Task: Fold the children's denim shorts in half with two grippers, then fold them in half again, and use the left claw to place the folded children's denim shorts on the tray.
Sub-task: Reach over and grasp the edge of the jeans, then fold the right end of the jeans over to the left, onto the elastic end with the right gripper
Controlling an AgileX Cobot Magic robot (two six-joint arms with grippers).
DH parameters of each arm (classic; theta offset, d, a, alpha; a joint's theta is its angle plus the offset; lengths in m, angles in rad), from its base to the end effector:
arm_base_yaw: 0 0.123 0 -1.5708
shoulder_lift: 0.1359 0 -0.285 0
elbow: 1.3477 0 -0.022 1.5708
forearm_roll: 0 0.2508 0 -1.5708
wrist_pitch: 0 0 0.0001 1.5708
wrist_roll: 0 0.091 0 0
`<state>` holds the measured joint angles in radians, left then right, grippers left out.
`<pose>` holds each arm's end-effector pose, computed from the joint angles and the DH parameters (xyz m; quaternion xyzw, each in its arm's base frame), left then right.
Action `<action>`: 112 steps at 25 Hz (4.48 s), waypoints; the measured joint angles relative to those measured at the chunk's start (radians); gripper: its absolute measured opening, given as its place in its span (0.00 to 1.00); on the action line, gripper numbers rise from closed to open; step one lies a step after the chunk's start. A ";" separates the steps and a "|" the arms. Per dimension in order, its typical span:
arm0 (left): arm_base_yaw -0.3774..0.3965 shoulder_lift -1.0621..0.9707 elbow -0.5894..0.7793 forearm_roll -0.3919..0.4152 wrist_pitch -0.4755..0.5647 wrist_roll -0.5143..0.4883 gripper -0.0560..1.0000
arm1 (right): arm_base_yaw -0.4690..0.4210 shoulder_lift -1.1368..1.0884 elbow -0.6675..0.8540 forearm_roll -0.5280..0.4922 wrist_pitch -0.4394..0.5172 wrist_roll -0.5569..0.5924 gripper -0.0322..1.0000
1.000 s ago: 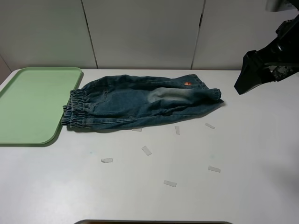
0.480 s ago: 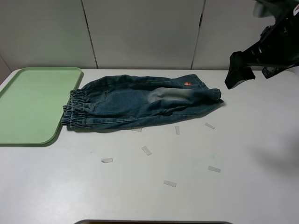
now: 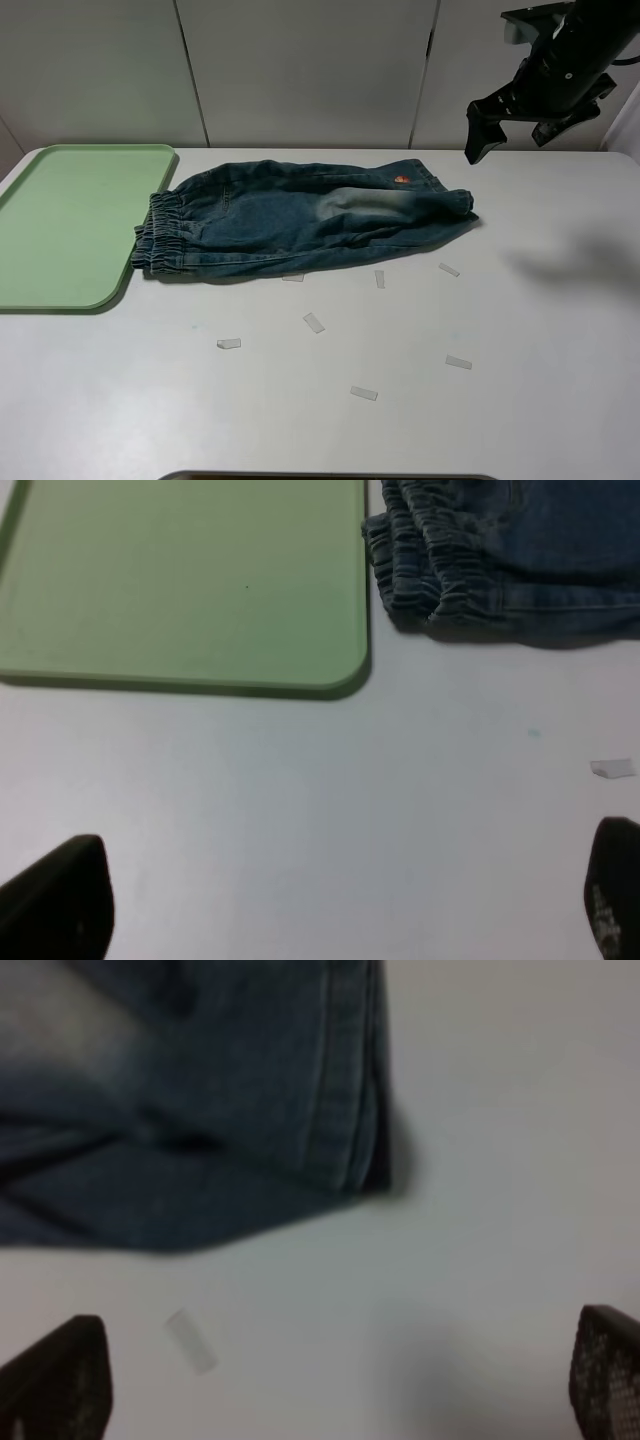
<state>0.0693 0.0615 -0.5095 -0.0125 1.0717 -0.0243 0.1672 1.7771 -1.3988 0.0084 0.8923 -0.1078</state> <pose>0.0033 -0.0008 0.2791 -0.0406 0.8683 0.0049 0.4944 0.3711 0.0632 0.2563 -0.1326 0.9723 0.0094 0.1923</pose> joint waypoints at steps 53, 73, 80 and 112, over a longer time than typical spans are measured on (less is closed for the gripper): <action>0.000 -0.069 0.002 0.000 -0.001 0.001 0.92 | -0.045 0.657 -0.450 0.116 -0.178 -0.342 0.70; 0.000 -0.069 0.002 0.000 -0.001 0.001 0.92 | -0.055 0.679 -0.468 0.216 -0.102 -0.479 0.70; 0.000 -0.069 0.002 0.000 -0.001 0.001 0.92 | -0.055 0.683 -0.472 0.216 -0.089 -0.483 0.67; 0.000 -0.069 0.002 0.000 -0.001 0.002 0.92 | -0.045 0.581 -0.450 -0.050 0.097 -0.279 0.05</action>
<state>0.0693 -0.0070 -0.5075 -0.0125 1.0708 -0.0224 0.1222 2.3577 -1.8487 -0.0412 0.9892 -0.3871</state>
